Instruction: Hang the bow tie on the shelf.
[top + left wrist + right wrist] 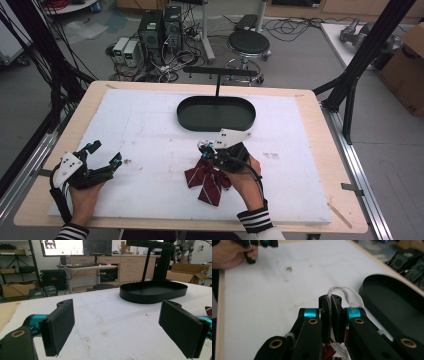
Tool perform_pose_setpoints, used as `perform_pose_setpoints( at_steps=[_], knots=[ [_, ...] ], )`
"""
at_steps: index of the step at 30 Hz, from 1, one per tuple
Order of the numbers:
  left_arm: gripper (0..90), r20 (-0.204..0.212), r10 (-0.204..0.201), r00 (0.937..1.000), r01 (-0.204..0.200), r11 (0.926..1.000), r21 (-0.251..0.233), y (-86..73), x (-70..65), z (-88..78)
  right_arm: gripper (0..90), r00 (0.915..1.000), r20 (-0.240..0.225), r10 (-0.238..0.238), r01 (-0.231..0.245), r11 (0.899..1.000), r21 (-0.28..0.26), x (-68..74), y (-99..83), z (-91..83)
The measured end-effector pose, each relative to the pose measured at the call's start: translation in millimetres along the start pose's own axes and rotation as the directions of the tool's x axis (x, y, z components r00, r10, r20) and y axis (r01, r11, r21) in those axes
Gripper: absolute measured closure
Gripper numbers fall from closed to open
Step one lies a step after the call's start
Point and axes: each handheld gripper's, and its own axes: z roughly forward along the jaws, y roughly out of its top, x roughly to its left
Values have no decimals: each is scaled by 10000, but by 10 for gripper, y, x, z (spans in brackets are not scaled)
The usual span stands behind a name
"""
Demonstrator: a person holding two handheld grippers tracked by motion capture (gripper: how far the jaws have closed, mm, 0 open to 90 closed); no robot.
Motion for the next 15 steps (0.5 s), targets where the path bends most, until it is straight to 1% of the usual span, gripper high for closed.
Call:
perform_pose_setpoints(
  at_steps=[7, 8, 12, 13, 15],
  knots=[
    [138, -3, -9, 10000, 9, 10000, -28, 0, 2, 0, 869, 9999, 114, -115, 119, 9991, -409, -43, 124, -79],
    [137, -7, -31, 10000, 31, 10000, -44, 0, 1, 2, 869, 9997, 222, -88, 99, 9988, -482, -58, 157, -101],
    [138, -9, -36, 10000, 36, 10000, -48, -1, 1, 2, 869, 9993, 385, 15, 15, 9969, -790, -94, 221, -151],
    [138, -10, -34, 10000, 34, 10000, -46, -1, 1, 2, 869, 9993, 385, 15, 15, 9969, -790, -94, 221, -151],
    [138, -8, -32, 10000, 32, 10000, -51, -1, 1, 1, 869, 9990, 436, 108, -63, 9950, -1001, -122, 256, -174]
  ],
)
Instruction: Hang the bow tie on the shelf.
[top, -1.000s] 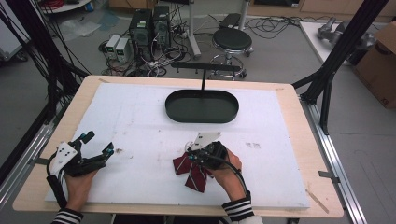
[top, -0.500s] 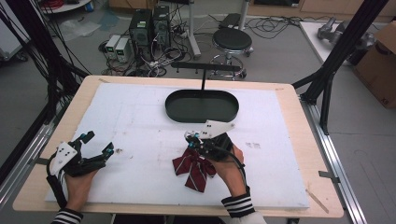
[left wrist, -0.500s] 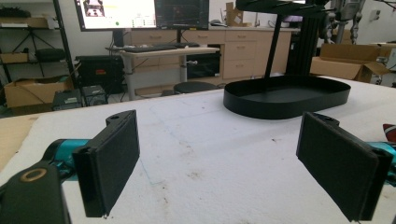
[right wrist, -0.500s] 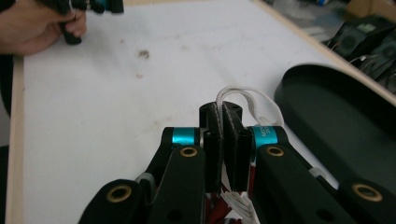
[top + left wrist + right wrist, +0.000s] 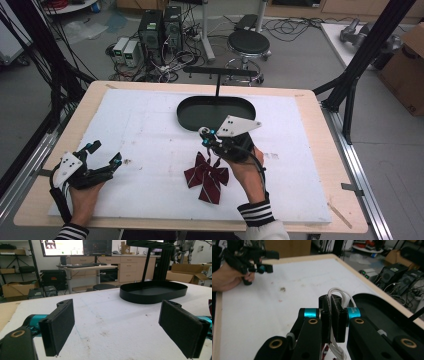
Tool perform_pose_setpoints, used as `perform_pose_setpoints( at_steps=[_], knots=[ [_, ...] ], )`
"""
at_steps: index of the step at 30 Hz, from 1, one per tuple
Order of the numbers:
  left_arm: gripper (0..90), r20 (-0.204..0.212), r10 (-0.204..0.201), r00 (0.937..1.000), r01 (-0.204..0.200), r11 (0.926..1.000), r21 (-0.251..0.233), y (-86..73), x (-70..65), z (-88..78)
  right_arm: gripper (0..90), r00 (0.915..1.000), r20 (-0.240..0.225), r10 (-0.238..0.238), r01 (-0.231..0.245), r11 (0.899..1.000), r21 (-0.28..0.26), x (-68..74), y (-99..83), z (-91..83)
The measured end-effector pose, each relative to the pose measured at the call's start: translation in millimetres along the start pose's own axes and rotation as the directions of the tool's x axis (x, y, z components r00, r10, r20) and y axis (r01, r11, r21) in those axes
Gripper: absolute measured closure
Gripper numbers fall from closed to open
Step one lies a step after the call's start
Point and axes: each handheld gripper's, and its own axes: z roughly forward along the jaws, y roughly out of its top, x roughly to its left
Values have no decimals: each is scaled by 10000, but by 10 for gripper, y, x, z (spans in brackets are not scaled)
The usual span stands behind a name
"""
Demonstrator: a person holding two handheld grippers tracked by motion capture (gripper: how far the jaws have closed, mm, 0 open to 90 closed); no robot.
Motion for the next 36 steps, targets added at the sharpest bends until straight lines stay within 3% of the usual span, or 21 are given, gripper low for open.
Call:
perform_pose_setpoints(
  at_steps=[4, 18, 36],
  knots=[
    [138, 3, -11, 10000, 11, 10000, -9, 0, 1, 0, 870, 9998, 118, 131, -126, 9991, -397, -74, 90, -26],
    [138, 5, -55, 10000, 55, 10000, 73, 2, 8, 6, 869, 9976, 501, 472, -419, 9939, -1023, -292, 221, -52],
    [138, -21, -52, 10000, 52, 9999, 102, 3, 2, 11, 869, 9880, 1082, 1101, -927, 9837, -1544, -830, 380, -100]
  ],
)
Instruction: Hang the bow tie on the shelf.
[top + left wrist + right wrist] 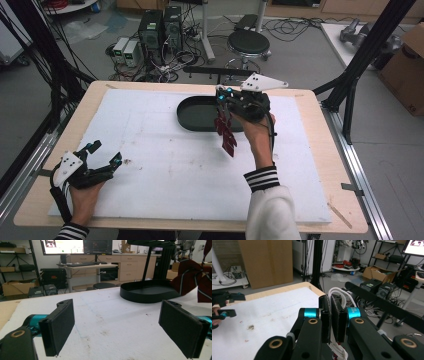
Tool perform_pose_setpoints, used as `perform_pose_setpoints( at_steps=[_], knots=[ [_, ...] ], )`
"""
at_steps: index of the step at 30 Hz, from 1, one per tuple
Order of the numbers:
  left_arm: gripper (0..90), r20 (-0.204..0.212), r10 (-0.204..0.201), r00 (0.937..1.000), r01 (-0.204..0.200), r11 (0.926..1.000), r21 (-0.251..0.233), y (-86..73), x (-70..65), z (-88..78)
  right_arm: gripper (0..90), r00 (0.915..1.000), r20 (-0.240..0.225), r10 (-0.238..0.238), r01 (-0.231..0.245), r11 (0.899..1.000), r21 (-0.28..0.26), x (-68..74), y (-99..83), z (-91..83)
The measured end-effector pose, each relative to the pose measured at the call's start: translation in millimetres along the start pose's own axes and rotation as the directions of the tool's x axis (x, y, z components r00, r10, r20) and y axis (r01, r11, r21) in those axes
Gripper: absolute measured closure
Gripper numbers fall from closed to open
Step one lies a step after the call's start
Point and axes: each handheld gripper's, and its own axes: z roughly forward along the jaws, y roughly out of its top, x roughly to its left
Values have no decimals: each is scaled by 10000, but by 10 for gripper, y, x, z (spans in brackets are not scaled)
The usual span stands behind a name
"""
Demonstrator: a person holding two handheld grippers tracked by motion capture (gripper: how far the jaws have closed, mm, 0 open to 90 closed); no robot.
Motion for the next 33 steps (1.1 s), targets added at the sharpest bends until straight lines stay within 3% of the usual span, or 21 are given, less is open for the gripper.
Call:
perform_pose_setpoints(
  at_steps=[9, 16, 24, 26, 28, 33],
  knots=[
    [137, -1, -30, 10000, 30, 10000, -7, 0, 5, 0, 869, 9999, 96, 126, -126, 9999, 72, -195, 83, 120],
    [138, -11, 4, 10000, -4, 10000, -35, -1, 4, -4, 869, 9991, 248, 341, -335, 9991, -262, -369, 152, 230],
    [138, -17, -1, 10000, 1, 10000, -83, -2, 0, -3, 869, 9982, 422, 437, -431, 9990, -156, -541, 219, 375],
    [138, -13, 1, 10000, -1, 10000, -80, -2, 0, -3, 869, 9976, 453, 519, -524, 9986, 87, -608, 241, 447],
    [138, -12, -3, 10000, 3, 10000, -81, -2, 0, -4, 869, 9975, 630, 315, -317, 9995, 16, -626, 249, 483],
    [138, -10, -7, 10000, 7, 10000, -92, -3, 0, -4, 869, 9964, 749, 408, -423, 9989, 178, -683, 210, 554]
  ],
)
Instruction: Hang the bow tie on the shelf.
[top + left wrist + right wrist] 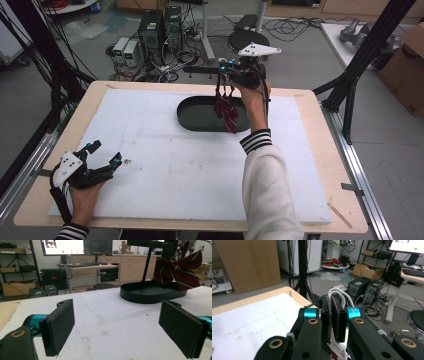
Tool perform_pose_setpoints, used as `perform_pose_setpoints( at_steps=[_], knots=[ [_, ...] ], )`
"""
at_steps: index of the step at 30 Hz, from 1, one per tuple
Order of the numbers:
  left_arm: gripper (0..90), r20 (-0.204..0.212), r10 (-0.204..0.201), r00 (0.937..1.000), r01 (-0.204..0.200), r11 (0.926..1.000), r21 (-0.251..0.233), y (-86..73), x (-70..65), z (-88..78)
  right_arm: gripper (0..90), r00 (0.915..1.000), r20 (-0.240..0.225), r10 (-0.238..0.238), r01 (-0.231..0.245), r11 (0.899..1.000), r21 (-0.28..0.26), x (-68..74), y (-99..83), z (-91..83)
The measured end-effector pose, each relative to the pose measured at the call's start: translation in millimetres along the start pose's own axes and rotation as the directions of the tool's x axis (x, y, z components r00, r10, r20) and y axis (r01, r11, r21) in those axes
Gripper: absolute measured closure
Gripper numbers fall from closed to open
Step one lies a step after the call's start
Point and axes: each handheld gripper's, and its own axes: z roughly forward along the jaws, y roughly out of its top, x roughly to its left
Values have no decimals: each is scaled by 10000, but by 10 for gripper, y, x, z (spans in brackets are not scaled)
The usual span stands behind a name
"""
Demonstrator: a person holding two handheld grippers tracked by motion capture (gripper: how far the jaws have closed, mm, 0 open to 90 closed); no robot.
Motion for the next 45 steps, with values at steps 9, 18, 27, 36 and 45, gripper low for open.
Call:
perform_pose_setpoints(
  at_steps=[9, 18, 27, 36, 45],
  knots=[
    [138, -8, -14, 10000, 13, 10000, -25, -1, 1, 1, 869, 9990, 444, 78, -88, 9998, 205, -160, -60, 179],
    [138, -4, -3, 10000, 3, 10000, 16, 0, 3, -1, 869, 9973, 727, 81, -105, 9994, 328, -313, -28, 286],
    [138, 4, -13, 10000, 13, 10000, 3, 0, 1, 0, 868, 9942, 1073, 44, -110, 9981, 606, -392, -67, 327],
    [138, 0, -10, 10000, 10, 10000, -4, 0, 0, 0, 845, 9911, 1328, 47, -173, 9954, 941, -425, -94, 350],
    [138, 0, -1, 10000, 1, 10000, 73, 2, 5, -3, 771, 9844, 1725, -346, 49, 9854, 1700, -376, -95, 393]
  ],
)
